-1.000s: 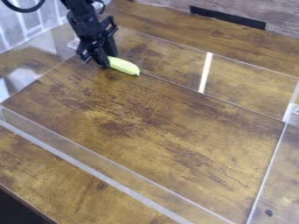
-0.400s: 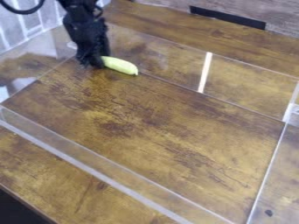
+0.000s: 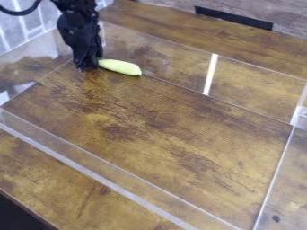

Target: Move the green spoon to the left

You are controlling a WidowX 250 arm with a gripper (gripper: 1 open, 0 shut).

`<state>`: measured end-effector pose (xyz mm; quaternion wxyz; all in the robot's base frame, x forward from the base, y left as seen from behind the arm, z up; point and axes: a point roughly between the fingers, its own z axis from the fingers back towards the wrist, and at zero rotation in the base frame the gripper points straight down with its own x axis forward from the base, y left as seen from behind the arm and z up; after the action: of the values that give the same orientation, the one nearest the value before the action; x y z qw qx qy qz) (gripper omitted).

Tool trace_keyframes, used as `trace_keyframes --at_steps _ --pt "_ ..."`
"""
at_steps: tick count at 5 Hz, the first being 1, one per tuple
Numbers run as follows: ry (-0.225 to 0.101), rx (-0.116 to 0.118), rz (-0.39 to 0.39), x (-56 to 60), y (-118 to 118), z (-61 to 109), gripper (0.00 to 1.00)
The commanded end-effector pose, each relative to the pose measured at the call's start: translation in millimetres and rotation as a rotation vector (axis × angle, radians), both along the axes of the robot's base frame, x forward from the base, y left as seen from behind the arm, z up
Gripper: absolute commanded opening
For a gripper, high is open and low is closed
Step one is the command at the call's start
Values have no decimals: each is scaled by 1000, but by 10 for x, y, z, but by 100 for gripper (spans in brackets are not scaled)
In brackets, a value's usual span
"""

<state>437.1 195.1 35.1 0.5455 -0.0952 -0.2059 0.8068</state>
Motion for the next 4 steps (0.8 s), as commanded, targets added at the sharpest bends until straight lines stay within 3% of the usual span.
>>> trace_keyframes --at_steps 1,4 --pt "-11 -10 34 184 -150 54 100" --pt "3 -39 92 91 -234 105 100"
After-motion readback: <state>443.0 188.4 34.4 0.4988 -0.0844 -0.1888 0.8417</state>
